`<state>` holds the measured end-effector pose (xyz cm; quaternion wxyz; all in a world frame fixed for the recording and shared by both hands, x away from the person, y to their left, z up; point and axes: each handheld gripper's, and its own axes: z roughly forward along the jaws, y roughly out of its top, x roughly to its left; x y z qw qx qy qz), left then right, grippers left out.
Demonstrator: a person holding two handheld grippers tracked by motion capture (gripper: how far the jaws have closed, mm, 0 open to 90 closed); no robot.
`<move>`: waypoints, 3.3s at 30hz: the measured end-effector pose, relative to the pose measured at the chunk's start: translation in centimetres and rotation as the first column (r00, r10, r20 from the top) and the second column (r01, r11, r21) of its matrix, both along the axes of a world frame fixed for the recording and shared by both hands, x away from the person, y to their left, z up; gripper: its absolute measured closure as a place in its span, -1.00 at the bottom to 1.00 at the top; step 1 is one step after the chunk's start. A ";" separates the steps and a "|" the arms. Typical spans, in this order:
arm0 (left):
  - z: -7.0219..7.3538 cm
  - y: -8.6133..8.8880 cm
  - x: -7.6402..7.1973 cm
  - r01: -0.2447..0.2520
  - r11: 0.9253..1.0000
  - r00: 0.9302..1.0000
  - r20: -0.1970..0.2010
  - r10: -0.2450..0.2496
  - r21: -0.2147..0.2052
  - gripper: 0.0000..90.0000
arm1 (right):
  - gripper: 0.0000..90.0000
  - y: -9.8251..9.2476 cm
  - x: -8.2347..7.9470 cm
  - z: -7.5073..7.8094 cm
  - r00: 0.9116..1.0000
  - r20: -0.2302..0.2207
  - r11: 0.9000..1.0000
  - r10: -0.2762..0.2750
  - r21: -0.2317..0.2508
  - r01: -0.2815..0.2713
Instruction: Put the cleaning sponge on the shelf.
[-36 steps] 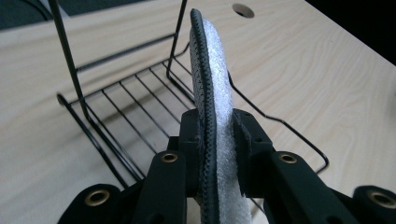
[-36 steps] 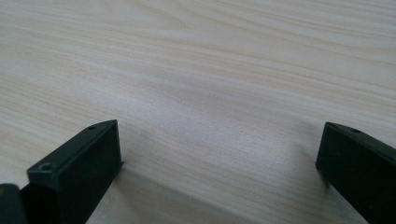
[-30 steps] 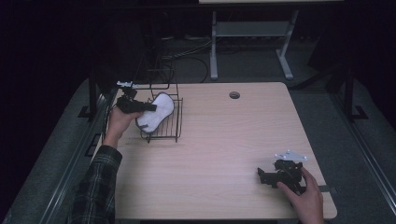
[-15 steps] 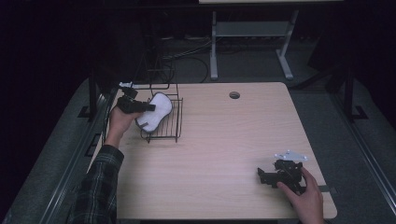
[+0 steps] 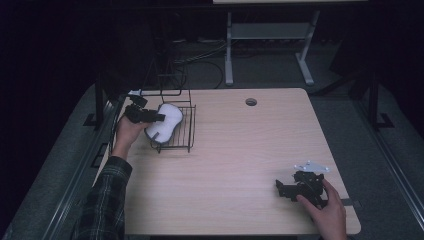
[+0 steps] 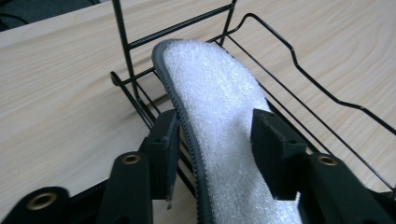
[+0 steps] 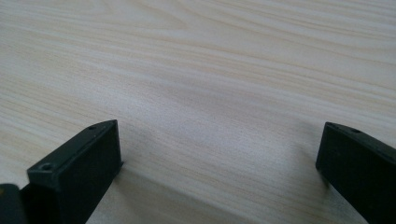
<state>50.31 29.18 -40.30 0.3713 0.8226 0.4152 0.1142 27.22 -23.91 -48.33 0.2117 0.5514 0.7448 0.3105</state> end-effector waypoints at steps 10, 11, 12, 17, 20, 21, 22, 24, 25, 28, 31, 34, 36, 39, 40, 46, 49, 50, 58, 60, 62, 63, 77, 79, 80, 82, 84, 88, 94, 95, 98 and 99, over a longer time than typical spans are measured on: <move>0.4 0.1 -0.5 -0.006 1.000 1.000 0.006 0.006 0.014 -0.13 | -1.00 0.0 0.0 0.0 1.000 0.000 1.000 0.000 0.000 0.000; 0.5 0.1 -0.6 -0.004 1.000 1.000 0.005 0.004 0.014 -0.10 | -1.00 0.0 0.0 0.0 1.000 0.000 1.000 0.000 0.000 0.000; 0.6 0.0 -0.7 -0.003 1.000 1.000 0.011 0.003 0.017 -0.09 | -1.00 0.0 0.0 0.0 1.000 0.000 1.000 0.000 0.000 0.000; 1.2 -0.3 -1.5 0.011 1.000 0.999 0.033 -0.011 0.011 0.19 | -1.00 0.0 0.0 0.0 1.000 0.000 1.000 0.000 0.000 0.000; 1.1 -0.4 -2.0 0.026 1.000 0.999 0.035 -0.026 0.005 0.43 | -1.00 0.0 0.0 0.0 1.000 0.000 1.000 0.000 0.000 0.000; 1.0 -0.4 -2.2 0.037 0.999 0.999 0.036 -0.037 0.005 0.52 | -1.00 0.0 0.0 0.0 1.000 0.000 1.000 0.000 0.000 0.000; 0.9 -0.4 -2.3 0.041 0.999 0.999 0.027 -0.041 -0.002 0.60 | -1.00 0.0 0.0 0.0 1.000 0.000 1.000 0.000 0.000 0.000; 0.7 -0.6 -2.6 0.057 0.998 0.998 0.017 -0.057 -0.005 0.90 | -1.00 0.0 0.0 0.0 1.000 0.000 1.000 0.000 0.000 0.000; 0.7 -0.7 -2.7 0.059 0.998 0.998 0.022 -0.059 -0.010 0.90 | -1.00 0.0 0.0 0.0 1.000 0.000 1.000 0.000 0.000 0.000; 0.5 -0.9 -3.1 0.074 0.997 0.997 0.021 -0.074 -0.014 1.00 | -1.00 0.0 0.0 0.0 1.000 0.000 1.000 0.000 0.000 0.000; 0.0 -1.2 -3.3 0.078 0.997 0.997 0.016 -0.077 -0.017 1.00 | -1.00 0.0 0.0 0.0 1.000 0.000 1.000 0.000 0.000 0.000; -0.4 -1.6 -3.4 0.074 0.997 0.997 0.022 -0.074 -0.015 1.00 | -1.00 0.0 0.0 0.0 1.000 0.000 1.000 0.000 0.000 0.000; -0.8 -1.9 -3.3 0.075 0.997 0.997 0.012 -0.075 -0.011 1.00 | -1.00 0.0 0.0 0.0 1.000 0.000 1.000 0.000 0.000 0.000; -1.2 -2.2 -3.1 0.077 0.997 0.997 0.008 -0.077 -0.004 1.00 | -1.00 0.0 0.0 0.0 1.000 0.000 1.000 0.000 0.000 0.000; -1.4 -2.3 -3.1 0.084 0.996 0.996 -0.001 -0.084 0.003 1.00 | -1.00 0.0 0.0 0.0 1.000 0.000 1.000 0.000 0.000 0.000; -1.5 -2.9 -3.1 0.103 0.995 0.995 0.000 -0.103 -0.011 1.00 | -1.00 0.0 0.0 0.0 1.000 0.000 1.000 0.000 0.000 0.000; -1.5 -3.4 -3.0 0.128 0.992 0.992 -0.003 -0.128 0.011 1.00 | -1.00 0.0 0.0 0.0 1.000 0.000 1.000 0.000 0.000 0.000; -1.5 -3.6 -3.0 0.127 0.992 0.992 0.001 -0.127 0.009 1.00 | -1.00 0.0 0.0 0.0 1.000 0.000 1.000 0.000 0.000 0.000; -1.5 -4.1 -2.9 0.136 0.991 0.991 0.007 -0.136 -0.003 1.00 | -1.00 0.0 0.0 0.0 1.000 0.000 1.000 0.000 0.000 0.000; -1.3 -4.1 -3.0 0.130 0.991 0.991 0.009 -0.130 -0.016 1.00 | -1.00 0.0 0.0 0.0 1.000 0.000 1.000 0.000 0.000 0.000; -1.0 -3.9 -3.2 0.123 0.992 0.992 0.011 -0.123 -0.041 1.00 | -1.00 0.0 0.0 0.0 1.000 0.000 1.000 0.000 0.000 0.000; -0.9 -3.8 -3.4 0.123 0.991 0.992 0.012 -0.123 -0.043 1.00 | -1.00 0.0 0.0 0.0 1.000 0.000 1.000 0.000 0.000 0.000; -0.2 -2.9 -6.6 0.141 0.988 0.990 -0.010 -0.142 -0.057 1.00 | -1.00 0.0 0.0 0.0 1.000 0.000 1.000 0.000 0.000 0.000; -0.2 -2.9 -7.2 0.141 0.988 0.990 -0.001 -0.142 -0.058 1.00 | -1.00 0.0 0.0 0.0 1.000 0.000 1.000 0.000 0.000 0.000; -0.2 -2.9 -7.4 0.143 0.988 0.990 -0.002 -0.143 -0.059 1.00 | -1.00 0.0 0.0 0.0 1.000 0.000 1.000 0.000 0.000 0.000; -0.1 -2.9 -7.9 0.145 0.988 0.989 0.005 -0.145 -0.048 1.00 | -1.00 0.0 0.0 0.0 1.000 0.000 1.000 0.000 0.000 0.000; -0.1 -2.9 -8.3 0.150 0.987 0.989 0.005 -0.150 -0.050 1.00 | -1.00 0.0 0.0 0.0 1.000 0.000 1.000 0.000 0.000 0.000; 0.1 -2.9 -9.4 0.155 0.987 0.988 0.011 -0.155 -0.043 1.00 | -1.00 0.0 0.0 0.0 1.000 0.000 1.000 0.000 0.000 0.000; 0.3 -3.1 -11.2 0.173 0.984 0.985 0.017 -0.173 -0.045 1.00 | -1.00 0.0 0.0 0.0 1.000 0.000 1.000 0.000 0.000 0.000; 0.4 -3.2 -11.6 0.179 0.983 0.984 0.019 -0.179 -0.045 1.00 | -1.00 0.0 0.0 0.0 1.000 0.000 1.000 0.000 0.000 0.000; 0.6 -3.4 -12.6 0.196 0.980 0.980 0.028 -0.195 -0.035 0.99 | -1.00 0.0 0.0 0.0 1.000 0.000 1.000 0.000 0.000 0.000; 0.6 -3.5 -12.9 0.202 0.979 0.979 0.032 -0.201 -0.025 0.99 | -1.00 0.0 0.0 0.0 1.000 0.000 1.000 0.000 0.000 0.000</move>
